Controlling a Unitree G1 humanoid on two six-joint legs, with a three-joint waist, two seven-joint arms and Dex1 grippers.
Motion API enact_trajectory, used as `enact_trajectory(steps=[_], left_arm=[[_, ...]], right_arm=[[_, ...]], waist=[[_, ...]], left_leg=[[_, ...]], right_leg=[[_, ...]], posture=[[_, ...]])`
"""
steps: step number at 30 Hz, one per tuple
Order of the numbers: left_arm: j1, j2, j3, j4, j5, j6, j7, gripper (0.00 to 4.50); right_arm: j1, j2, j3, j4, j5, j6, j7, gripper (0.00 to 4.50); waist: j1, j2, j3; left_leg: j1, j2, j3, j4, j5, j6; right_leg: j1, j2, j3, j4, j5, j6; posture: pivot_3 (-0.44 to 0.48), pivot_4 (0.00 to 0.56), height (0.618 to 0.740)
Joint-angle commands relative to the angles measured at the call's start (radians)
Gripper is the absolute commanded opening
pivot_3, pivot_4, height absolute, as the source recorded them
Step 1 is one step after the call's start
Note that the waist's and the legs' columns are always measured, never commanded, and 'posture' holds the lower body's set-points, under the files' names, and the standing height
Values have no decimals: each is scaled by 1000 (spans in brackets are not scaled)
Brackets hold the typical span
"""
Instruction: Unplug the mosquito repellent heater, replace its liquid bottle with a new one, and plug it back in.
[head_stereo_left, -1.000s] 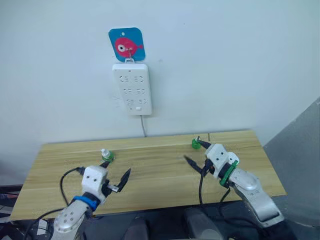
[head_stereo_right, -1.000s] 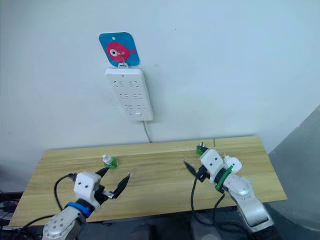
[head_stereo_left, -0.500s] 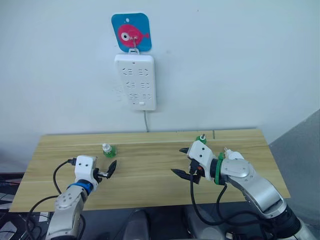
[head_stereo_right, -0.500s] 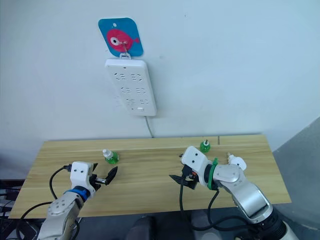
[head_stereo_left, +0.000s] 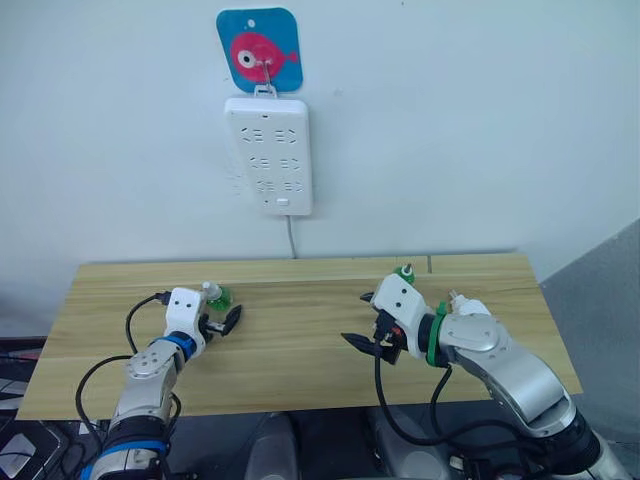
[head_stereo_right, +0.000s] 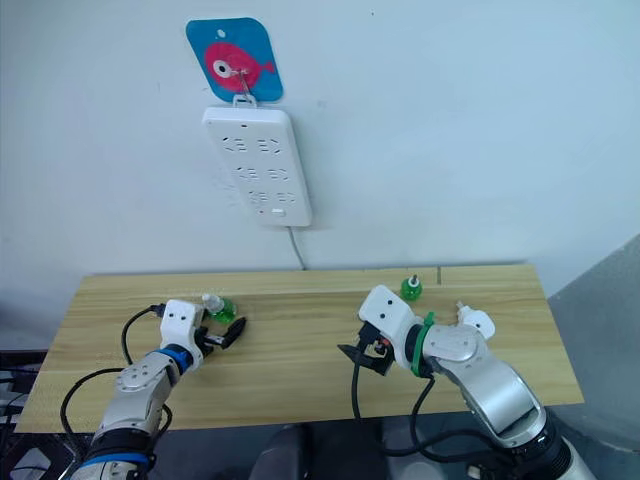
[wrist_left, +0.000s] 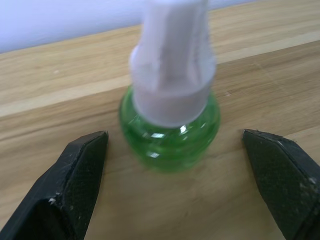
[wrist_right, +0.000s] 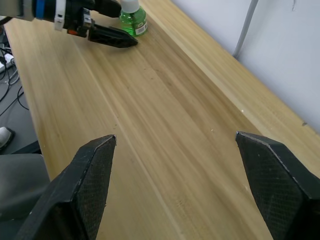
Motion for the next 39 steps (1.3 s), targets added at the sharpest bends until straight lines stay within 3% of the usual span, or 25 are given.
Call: enact_trajectory(steps=[1, 5, 8, 14, 20, 25, 30, 39], left_arm=[[-24, 6, -1, 31, 8, -39, -6, 4500], [-32, 6, 0, 56, 6, -56, -12, 4500], [-37, 4, 4, 70, 2, -69, -12, 3910], [-46, 2, 1, 97, 0, -94, -29, 2245], [11, 29, -30, -15, 3, -119, -113, 2235], [101, 66, -128, -461, -117, 91, -302, 2235], [89, 132, -211, -718, -192, 291, -413, 2235], [-13, 182, -279, -778, -206, 357, -528, 2235]], right_arm=[[8, -8, -1, -55, 27, -6, 9, 3964], [11, -23, -11, -58, 39, -9, 16, 3964], [11, -30, -18, -59, 48, -10, 13, 4003], [21, -49, -23, -72, 70, -33, 35, 4003], [7, -74, -43, -63, 121, -122, 107, 4003], [-71, -63, -34, -53, 195, -114, 179, 4003], [-184, 10, -22, 0, 229, -63, 160, 4003], [-358, 171, -20, 135, 260, 100, 78, 4003]], waist=[[0, 0, 0], [-2, 0, 0], [-2, 0, 0], [-2, -1, 0], [-4, -1, 0], [-4, -1, 0], [-5, -2, -2], [-27, -1, -11]], left_leg=[[0, 0, 0, 0, 0, 0], [0, 0, 0, 0, 0, 0], [0, 0, 0, 0, 0, 0], [0, 0, 0, 0, 0, 0], [-1, 0, 0, 0, 0, 0], [-3, 2, 0, 0, 1, -1], [-5, 0, -3, 1, 2, -4], [-9, 1, -10, 0, 5, -9]], right_leg=[[0, 0, 0, 0, 0, 0], [0, 0, 0, 0, 0, 0], [-1, 0, 0, 0, 0, 0], [-1, 0, 0, 0, -1, 1], [-1, 0, 0, 0, -1, 1], [-3, -1, 0, 0, 0, 0], [-4, -1, -3, 0, 0, 0], [-5, -1, -14, 1, 2, -3]], posture=[[-143, 271, 740], [-154, 267, 740], [-154, 267, 740], [-163, 257, 740], [-160, 237, 740], [-148, 207, 740], [-139, 181, 740], [-145, 138, 740]])
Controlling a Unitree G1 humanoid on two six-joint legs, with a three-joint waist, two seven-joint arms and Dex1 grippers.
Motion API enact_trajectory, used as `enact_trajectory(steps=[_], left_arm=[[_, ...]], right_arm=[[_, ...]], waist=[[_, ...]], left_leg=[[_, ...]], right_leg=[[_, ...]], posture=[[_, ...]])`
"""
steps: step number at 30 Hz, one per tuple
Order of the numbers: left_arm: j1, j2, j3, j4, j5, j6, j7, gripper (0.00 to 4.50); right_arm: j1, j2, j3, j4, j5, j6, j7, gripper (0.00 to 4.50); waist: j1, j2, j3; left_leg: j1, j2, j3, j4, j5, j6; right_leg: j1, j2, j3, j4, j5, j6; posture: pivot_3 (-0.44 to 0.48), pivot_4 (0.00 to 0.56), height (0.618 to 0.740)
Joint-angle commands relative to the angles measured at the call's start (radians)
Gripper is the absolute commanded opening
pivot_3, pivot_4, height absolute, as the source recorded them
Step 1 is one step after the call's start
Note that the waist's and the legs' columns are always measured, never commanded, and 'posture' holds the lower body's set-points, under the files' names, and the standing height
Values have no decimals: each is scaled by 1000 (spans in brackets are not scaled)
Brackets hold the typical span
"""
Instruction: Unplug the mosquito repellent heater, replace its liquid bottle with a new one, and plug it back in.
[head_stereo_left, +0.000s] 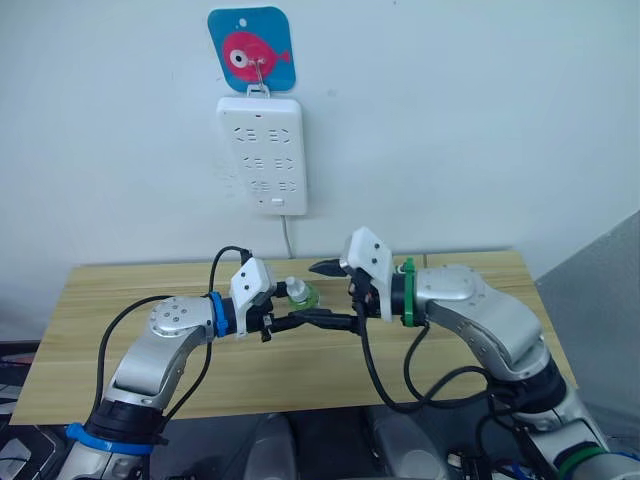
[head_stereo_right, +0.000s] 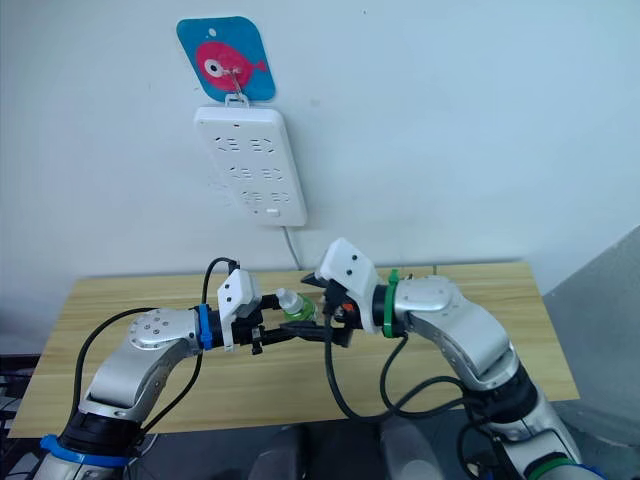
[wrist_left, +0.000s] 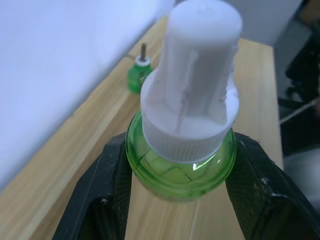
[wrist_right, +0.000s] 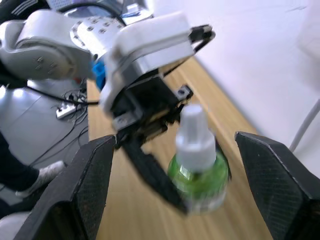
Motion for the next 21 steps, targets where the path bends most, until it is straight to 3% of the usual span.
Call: enact_trajectory(steps=[1, 8, 11, 17, 21], left_arm=[[-15, 3, -5, -13, -9, -20, -29, 2235], [-26, 2, -11, 20, 0, -57, -63, 2235], [-28, 3, -12, 29, 0, -68, -78, 2235], [-37, -2, -9, 33, -4, -63, -86, 2235], [-41, 0, -7, 14, -27, -37, -98, 2235]], right_arm=[[-22, 17, 3, 9, 27, 37, -11, 4003], [-26, 28, 28, 36, 5, 10, -24, 4003], [-26, 39, 32, 46, -6, -4, -32, 3370], [-26, 33, 58, 57, -24, -34, -24, 1154], [-29, 23, 72, 62, -42, -68, -15, 1015]], waist=[[0, 1, -3], [-2, 1, -16], [-2, 2, -21], [-2, 2, -29], [-2, 2, -31]], left_leg=[[-1, 0, -2, 0, 0, 0], [-5, -1, -6, 1, 2, -2], [-5, -2, -8, 1, 2, -2], [-5, -3, -11, 1, 2, -2], [-5, -3, -12, 1, 2, -2]], right_leg=[[-1, -2, -2, 0, 0, 0], [-2, -5, -7, 1, 0, -1], [-2, -5, -8, 2, 0, -1], [-1, -5, -10, 3, 0, -1], [-1, -5, -11, 4, 0, -1]], posture=[[-145, 137, 740], [-146, 125, 740], [-146, 122, 740], [-143, 121, 740], [-141, 122, 740]])
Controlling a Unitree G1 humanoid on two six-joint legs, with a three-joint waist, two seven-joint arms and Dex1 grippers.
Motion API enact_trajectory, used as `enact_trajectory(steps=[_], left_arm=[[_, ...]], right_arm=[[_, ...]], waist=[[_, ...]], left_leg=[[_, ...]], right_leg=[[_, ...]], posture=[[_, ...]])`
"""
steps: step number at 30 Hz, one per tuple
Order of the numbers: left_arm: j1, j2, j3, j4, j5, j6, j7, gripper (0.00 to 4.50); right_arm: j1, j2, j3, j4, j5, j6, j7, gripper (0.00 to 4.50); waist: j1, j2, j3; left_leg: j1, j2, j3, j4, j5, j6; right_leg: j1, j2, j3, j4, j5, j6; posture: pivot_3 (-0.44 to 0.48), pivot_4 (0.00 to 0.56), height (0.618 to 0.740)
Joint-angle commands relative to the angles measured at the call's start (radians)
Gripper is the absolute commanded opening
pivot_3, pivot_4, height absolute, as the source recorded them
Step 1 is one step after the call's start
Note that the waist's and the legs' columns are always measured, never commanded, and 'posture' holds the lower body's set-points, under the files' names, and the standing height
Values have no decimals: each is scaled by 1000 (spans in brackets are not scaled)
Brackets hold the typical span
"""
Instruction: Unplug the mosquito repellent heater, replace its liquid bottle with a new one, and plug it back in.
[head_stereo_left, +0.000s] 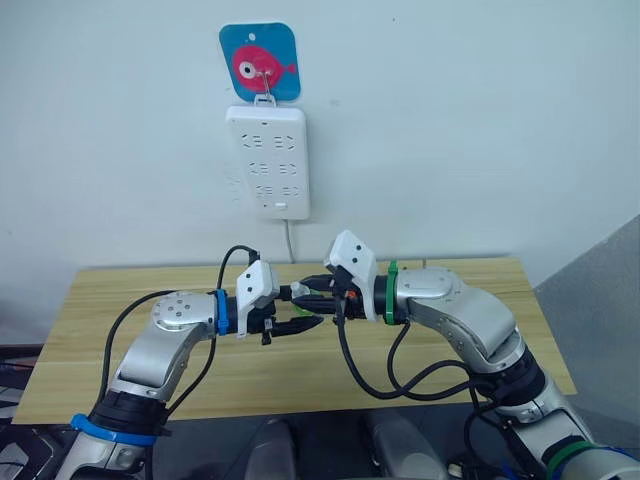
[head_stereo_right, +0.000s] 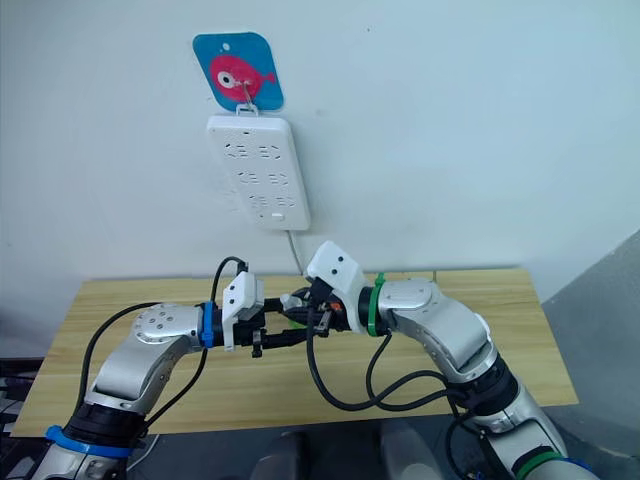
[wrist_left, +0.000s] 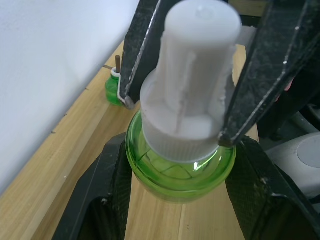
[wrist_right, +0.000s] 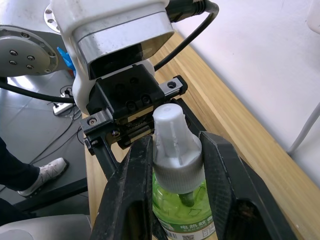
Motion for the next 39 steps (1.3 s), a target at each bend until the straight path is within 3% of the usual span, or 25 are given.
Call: enact_trajectory(steps=[1, 10, 13, 16, 23, 35, 39], left_arm=[[-12, -2, 17, -47, -34, 4, -8, 2235], [-25, -32, 78, -55, -103, -3, 5, 2235], [-34, -24, 87, -48, -99, -4, 12, 3268], [-44, -15, 104, -63, -156, 98, 25, 4153], [-87, 17, 118, -118, -266, 267, 17, 4164], [-115, 32, 91, -124, -262, 281, -21, 4164], [-113, 28, 93, -119, -256, 278, -19, 3300]], right_arm=[[-19, 1, 10, -14, -8, -47, 15, 1015], [-16, 13, -62, -6, 23, -100, 37, 1015], [-9, 28, -114, -15, 63, -87, 38, 1015], [-2, 36, -153, -21, 100, -80, 36, 1015], [4, 63, -227, -24, 195, -38, 16, 1015], [-2, 62, -231, -29, 247, -28, 0, 1015], [2, 66, -238, -31, 265, -22, -11, 1015]], waist=[[0, 0, -1], [-1, 0, -7], [-2, 0, -9], [-4, -1, -11], [-10, 0, -21], [-27, 2, -36], [-27, 2, -37]], left_leg=[[0, 0, 0, 0, 0, 0], [1, 0, -4, 1, 3, -3], [1, -2, -5, 2, 4, -3], [1, -3, -8, 2, 6, -4], [1, -3, -11, 2, 9, -4], [1, -4, -12, 2, 10, -3], [1, -4, -12, 2, 10, -3]], right_leg=[[0, 0, 0, 0, 0, 0], [0, 0, -2, 6, 0, 0], [0, 0, -3, 10, 0, 0], [0, 1, -5, 12, 0, -1], [0, 1, -7, 14, 0, -1], [1, 3, -7, 14, 1, -1], [1, 3, -7, 14, 1, -1]], posture=[[-141, 122, 740], [-142, 111, 740], [-141, 106, 740], [-144, 100, 740], [-143, 89, 740], [-142, 83, 740], [-142, 84, 740]])
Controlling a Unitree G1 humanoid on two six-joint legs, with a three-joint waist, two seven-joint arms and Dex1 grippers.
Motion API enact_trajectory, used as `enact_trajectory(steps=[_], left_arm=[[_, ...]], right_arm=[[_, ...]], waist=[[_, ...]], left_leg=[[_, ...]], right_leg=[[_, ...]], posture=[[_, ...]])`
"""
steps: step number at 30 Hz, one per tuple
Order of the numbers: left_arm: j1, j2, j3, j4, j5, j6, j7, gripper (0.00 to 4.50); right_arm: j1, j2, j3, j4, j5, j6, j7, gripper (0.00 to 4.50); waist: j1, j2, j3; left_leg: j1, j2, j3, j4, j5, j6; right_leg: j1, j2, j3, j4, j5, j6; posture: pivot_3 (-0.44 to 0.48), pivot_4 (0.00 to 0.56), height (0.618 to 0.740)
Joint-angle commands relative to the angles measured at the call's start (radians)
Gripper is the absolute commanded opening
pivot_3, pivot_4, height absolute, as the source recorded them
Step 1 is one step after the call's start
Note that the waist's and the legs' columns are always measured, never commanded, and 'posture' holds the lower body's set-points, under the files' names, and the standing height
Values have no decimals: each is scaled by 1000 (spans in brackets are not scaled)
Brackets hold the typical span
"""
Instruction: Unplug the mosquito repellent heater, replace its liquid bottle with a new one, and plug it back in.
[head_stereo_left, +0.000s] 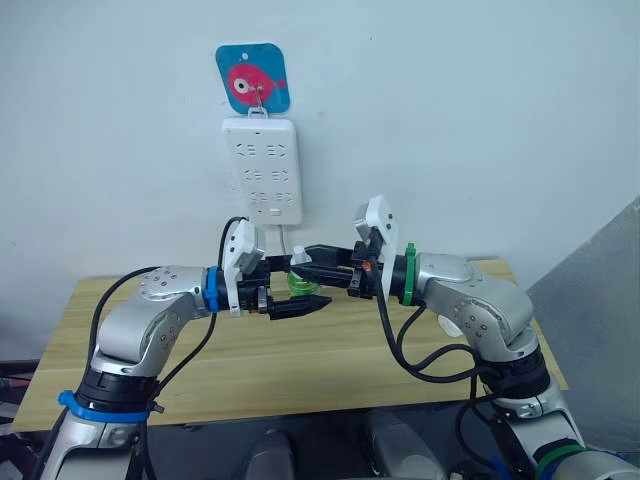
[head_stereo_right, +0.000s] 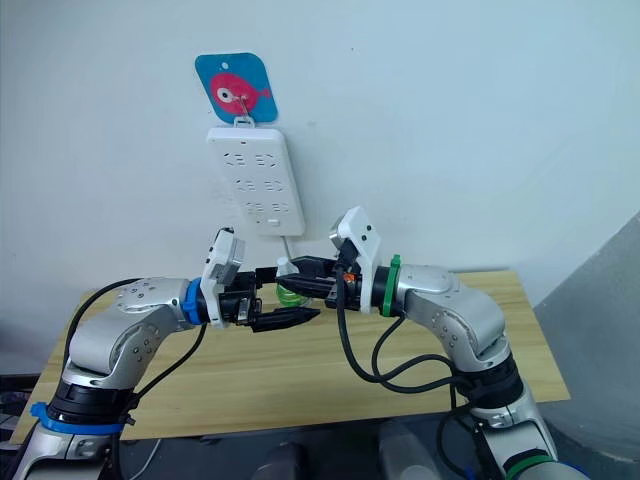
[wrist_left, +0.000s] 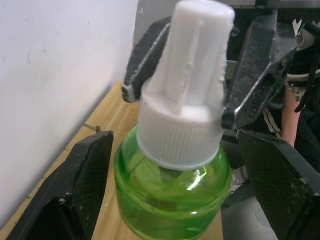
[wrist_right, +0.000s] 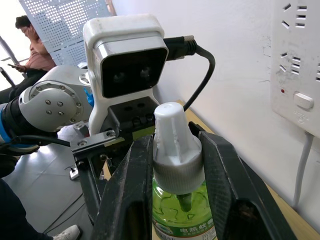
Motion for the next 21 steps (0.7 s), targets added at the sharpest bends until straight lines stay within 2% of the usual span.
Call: enact_trajectory(steps=[1, 3, 4, 11, 17, 21], left_arm=[[-3, 3, 9, -16, 2, -18, -2, 2974], [-3, 1, 10, -13, 0, -14, 1, 2362], [-4, 0, 12, -12, -3, -10, 2, 2293], [-6, -3, 25, -6, -3, -8, 20, 2293], [-14, -7, 12, 15, 53, -78, 33, 2293], [-42, -35, 5, 54, 114, -161, 65, 2293]], right_arm=[[-6, 5, -31, -45, 40, -4, -7, 1015], [-6, 1, -32, -46, 51, -4, -8, 1015], [-6, 0, -33, -48, 58, -3, -7, 1015], [0, -18, -25, -61, 63, -3, -8, 1015], [27, -44, 2, -107, 6, -31, -53, 3178], [51, -32, 42, -148, -62, -66, -121, 3185]], waist=[[0, 0, -1], [0, 0, -2], [0, 0, -2], [0, 0, -4], [0, 0, -5], [1, 0, -7]], left_leg=[[0, 0, 0, 0, 0, 0], [0, 0, 0, 0, 0, 0], [0, 0, 0, 0, 0, 0], [0, 0, 0, 0, 0, 1], [0, 0, 0, 0, 1, 1], [0, 0, 0, 0, 1, 1]], right_leg=[[0, 0, 0, 0, 0, 0], [0, 0, 0, 0, 0, 0], [0, 0, 0, 0, 0, 0], [0, 0, 0, 0, 0, 0], [0, 0, 0, 0, 0, 0], [0, 0, 0, 0, 0, 0]], posture=[[-142, 84, 740], [-141, 87, 740], [-140, 86, 740], [-144, 85, 740], [-144, 87, 740], [-150, 90, 740]])
